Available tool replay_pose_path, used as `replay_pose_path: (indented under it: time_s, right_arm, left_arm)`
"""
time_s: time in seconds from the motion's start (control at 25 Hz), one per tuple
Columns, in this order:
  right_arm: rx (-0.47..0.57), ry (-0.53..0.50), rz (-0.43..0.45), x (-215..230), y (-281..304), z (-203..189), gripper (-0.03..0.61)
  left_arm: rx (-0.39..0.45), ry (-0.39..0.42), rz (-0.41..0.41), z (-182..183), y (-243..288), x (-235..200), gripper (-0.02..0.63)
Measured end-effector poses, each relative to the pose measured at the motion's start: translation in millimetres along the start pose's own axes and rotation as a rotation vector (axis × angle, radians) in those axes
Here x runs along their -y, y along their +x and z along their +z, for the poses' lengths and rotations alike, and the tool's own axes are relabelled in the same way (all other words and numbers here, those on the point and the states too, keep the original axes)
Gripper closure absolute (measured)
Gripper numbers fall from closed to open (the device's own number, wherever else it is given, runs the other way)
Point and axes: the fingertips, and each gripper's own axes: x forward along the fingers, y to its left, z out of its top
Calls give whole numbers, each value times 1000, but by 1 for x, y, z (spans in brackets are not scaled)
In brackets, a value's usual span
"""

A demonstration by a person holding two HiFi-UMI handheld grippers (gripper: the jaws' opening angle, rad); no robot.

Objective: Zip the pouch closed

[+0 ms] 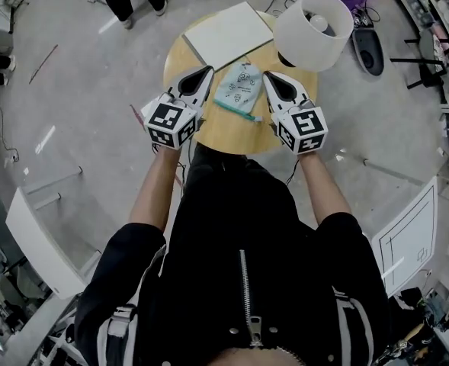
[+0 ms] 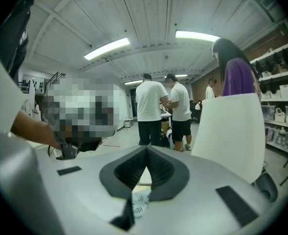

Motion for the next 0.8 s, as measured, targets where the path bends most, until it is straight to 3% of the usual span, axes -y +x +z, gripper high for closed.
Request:
replay_pose_path:
  time_s: [0.36, 0.8]
  right_arm:
    - [-96, -1, -11, 7, 1, -44, 574]
    - [-343, -46, 14, 10, -19, -170, 572]
  left_arm:
    - [-47, -31, -52, -26, 18, -2, 615]
    - [-128, -88, -82, -80, 24, 12, 615]
